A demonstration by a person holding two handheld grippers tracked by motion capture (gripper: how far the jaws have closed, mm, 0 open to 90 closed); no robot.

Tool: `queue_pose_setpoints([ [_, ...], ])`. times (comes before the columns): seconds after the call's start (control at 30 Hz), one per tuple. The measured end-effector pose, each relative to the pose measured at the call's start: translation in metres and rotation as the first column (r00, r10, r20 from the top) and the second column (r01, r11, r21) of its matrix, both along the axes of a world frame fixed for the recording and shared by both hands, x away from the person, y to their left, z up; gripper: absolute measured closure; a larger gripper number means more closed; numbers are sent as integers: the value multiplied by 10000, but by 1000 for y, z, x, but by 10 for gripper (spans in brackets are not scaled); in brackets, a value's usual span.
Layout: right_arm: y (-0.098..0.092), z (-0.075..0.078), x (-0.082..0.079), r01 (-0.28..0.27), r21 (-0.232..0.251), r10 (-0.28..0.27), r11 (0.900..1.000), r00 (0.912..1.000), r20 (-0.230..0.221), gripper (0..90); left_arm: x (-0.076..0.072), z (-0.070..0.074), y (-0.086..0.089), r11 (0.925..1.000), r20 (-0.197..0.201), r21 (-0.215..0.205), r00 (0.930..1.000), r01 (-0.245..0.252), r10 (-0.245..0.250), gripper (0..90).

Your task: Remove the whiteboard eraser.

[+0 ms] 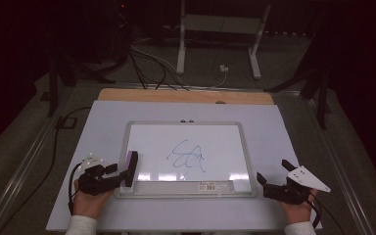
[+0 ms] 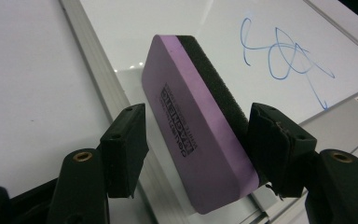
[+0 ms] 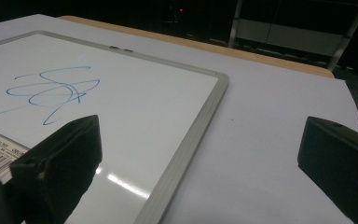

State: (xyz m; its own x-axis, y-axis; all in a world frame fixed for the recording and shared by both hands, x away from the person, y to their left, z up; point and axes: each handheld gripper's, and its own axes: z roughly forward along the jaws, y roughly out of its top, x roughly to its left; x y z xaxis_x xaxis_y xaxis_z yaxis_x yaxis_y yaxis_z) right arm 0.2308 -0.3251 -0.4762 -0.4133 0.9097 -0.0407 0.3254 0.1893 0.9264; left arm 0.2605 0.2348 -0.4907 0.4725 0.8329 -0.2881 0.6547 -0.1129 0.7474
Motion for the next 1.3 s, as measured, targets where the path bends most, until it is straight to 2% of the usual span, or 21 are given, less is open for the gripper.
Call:
queue_pose_setpoints([
  [0.2, 2, 0, 0, -28, -150, 28, 9999, 10000, 47, 1, 4, 2, -14, 9994, -112, 298, 9998, 191, -187, 402],
  [0.47, 2, 1, -1, -47, -222, 48, 9997, 10000, 77, 1, 7, -1, -16, 9996, -512, 10, 9983, 278, -277, 398],
  [0.6, 2, 1, -1, -66, -223, 68, 9997, 9999, 89, 1, 8, -2, -19, 9993, -643, 38, 9973, 365, -362, 389],
  [0.77, 2, 1, -1, -81, -218, 83, 9997, 9999, 103, 1, 8, -6, -20, 9977, -793, 640, 9967, 222, -171, 387],
  [0.93, 1, 1, -1, -70, -193, 71, 9998, 9999, 88, 2, 9, -7, -19, 9976, -787, 667, 9968, 203, -150, 399],
  [1.07, 2, 1, -1, -96, -192, 98, 9998, 9999, 102, 2, 10, -9, -22, 9958, -885, 847, 9957, 351, -276, 407],
  [1.3, 1, 1, -2, -71, -153, 73, 9999, 9999, 121, 2, 10, -9, -25, 9926, -765, 1115, 9963, 477, -392, 415],
])
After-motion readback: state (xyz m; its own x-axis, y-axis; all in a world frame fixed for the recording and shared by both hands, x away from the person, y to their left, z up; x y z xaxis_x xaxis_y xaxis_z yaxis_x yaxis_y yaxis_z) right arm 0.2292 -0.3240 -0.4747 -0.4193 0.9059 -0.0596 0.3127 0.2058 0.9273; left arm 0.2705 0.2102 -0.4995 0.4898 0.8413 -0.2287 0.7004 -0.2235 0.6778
